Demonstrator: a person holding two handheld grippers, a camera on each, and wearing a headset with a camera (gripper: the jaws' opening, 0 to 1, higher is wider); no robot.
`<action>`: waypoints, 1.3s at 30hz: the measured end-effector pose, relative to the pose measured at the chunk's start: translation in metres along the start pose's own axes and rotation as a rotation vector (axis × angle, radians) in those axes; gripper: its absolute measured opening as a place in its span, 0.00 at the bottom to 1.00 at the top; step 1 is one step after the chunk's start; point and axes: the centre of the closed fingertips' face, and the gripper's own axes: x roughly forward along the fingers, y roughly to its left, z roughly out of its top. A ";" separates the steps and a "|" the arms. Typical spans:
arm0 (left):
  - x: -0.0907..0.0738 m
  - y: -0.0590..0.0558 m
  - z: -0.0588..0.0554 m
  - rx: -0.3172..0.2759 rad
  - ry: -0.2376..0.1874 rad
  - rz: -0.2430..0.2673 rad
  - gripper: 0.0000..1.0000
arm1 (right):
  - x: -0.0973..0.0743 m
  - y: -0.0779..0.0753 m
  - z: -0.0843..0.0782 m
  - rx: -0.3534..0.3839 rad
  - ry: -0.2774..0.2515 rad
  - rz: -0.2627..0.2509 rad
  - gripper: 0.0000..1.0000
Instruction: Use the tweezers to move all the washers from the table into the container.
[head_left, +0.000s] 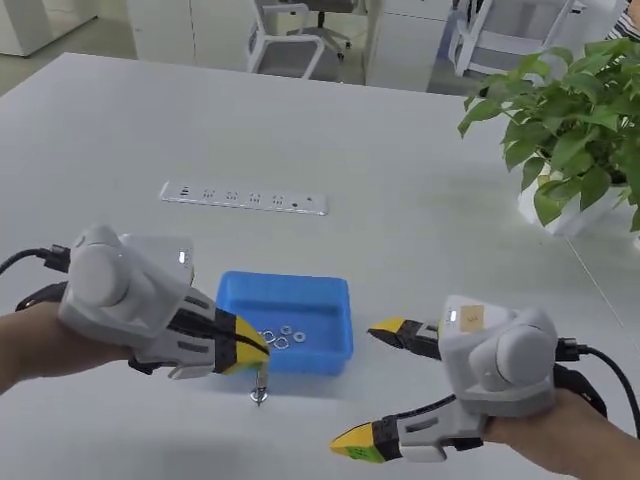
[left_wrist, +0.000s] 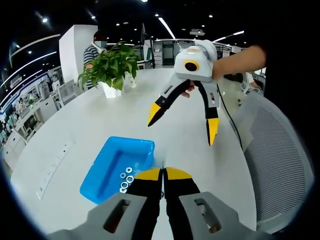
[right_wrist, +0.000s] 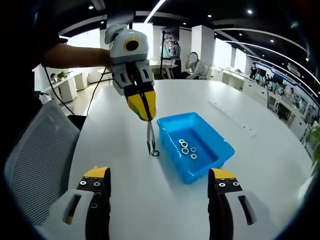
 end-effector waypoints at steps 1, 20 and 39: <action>0.000 0.000 0.000 0.003 0.003 -0.006 0.04 | 0.001 0.000 0.001 -0.013 0.002 0.007 0.78; -0.004 -0.001 -0.004 -0.010 0.018 -0.035 0.04 | 0.041 0.012 0.016 -0.160 0.013 0.172 0.43; -0.005 -0.003 -0.001 -0.006 0.023 -0.063 0.04 | 0.085 0.020 0.020 -0.266 0.045 0.264 0.24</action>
